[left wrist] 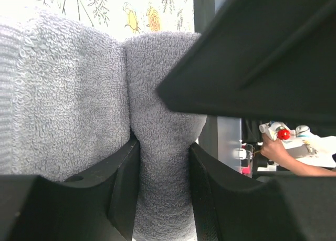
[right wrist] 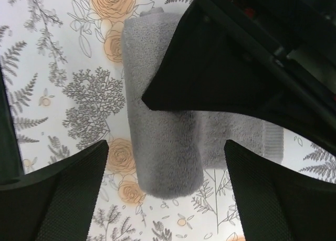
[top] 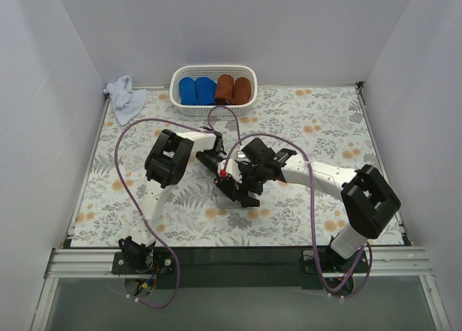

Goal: Roll the towels
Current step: Roll the towel

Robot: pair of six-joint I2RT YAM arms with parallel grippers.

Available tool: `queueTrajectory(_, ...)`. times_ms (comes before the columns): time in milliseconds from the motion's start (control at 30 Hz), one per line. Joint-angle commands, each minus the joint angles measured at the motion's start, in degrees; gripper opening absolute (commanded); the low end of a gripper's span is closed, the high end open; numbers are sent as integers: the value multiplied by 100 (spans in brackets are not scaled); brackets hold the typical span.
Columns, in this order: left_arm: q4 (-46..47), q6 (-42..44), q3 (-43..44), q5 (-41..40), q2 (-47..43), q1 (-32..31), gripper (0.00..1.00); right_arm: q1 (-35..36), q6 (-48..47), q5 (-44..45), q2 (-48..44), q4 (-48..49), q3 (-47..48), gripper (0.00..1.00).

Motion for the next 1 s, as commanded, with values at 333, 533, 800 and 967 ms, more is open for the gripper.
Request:
queueTrajectory(333, 874, 115, -89, -824, -99, 181, 40, 200, -395, -140, 272, 297, -439, 1)
queueTrajectory(533, 2211, -588, -968, -929, -1392, 479, 52, 94, -466, -843, 491, -389, -386, 1)
queueTrajectory(800, 3018, -1273, -1389, -990, -3006, 1681, 55, -388, -150, -1836, 1036, -916, 18, 1)
queueTrajectory(967, 4212, -1284, -2765, -1867, -4624, 1930, 58, -811, -88, -2845, 1607, -1338, 448, 1)
